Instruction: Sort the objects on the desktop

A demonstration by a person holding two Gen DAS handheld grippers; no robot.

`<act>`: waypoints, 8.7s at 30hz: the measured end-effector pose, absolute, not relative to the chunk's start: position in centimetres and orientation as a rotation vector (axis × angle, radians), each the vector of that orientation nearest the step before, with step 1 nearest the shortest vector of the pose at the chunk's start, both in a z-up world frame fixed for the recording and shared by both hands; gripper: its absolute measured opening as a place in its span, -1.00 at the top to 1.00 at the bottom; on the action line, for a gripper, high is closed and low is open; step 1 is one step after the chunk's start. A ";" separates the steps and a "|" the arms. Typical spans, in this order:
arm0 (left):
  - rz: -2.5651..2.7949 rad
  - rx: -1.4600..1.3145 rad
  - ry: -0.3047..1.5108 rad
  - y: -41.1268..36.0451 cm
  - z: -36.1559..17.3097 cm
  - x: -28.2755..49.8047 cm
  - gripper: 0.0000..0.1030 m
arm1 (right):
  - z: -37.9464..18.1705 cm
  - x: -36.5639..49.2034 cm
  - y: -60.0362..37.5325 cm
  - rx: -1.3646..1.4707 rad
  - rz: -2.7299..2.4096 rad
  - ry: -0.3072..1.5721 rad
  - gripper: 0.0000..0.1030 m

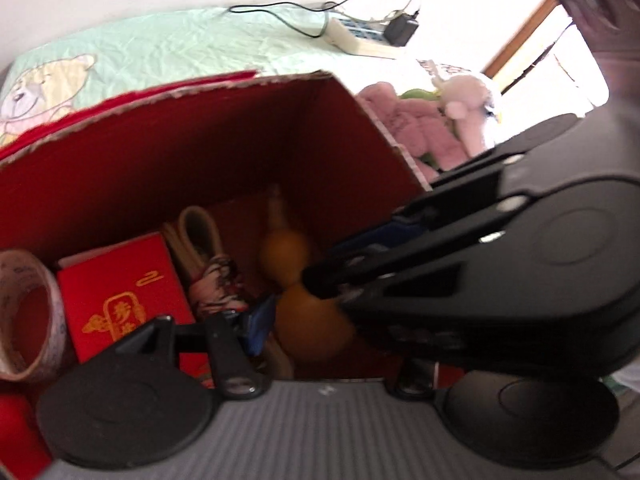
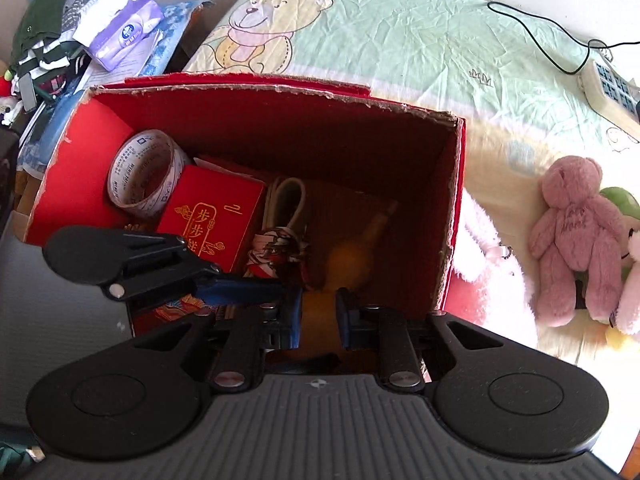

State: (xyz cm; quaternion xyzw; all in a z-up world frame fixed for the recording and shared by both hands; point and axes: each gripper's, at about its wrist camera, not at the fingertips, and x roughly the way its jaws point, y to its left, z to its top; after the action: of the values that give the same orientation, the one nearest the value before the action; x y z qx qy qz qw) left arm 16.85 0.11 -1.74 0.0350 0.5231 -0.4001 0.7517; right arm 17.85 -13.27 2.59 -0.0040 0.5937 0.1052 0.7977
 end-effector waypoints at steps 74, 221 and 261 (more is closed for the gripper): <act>-0.257 0.226 0.978 4.5 -1.3 19.0 -0.35 | 0.2 17.7 -12.5 0.170 0.051 0.982 0.67; 0.036 0.201 1.115 3.6 0.3 2.8 -0.99 | 3.8 0.0 -13.8 0.126 0.040 0.886 -0.12; -0.178 0.166 1.201 7.3 3.1 6.7 -0.99 | 7.3 3.4 -9.1 0.195 -0.107 0.951 -0.53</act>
State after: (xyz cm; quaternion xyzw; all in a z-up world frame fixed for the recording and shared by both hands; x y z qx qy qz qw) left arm 6.73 7.29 3.14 0.0780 0.5637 -0.0834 0.8180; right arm 3.36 -9.13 7.29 0.0937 0.4566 -0.0513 0.8832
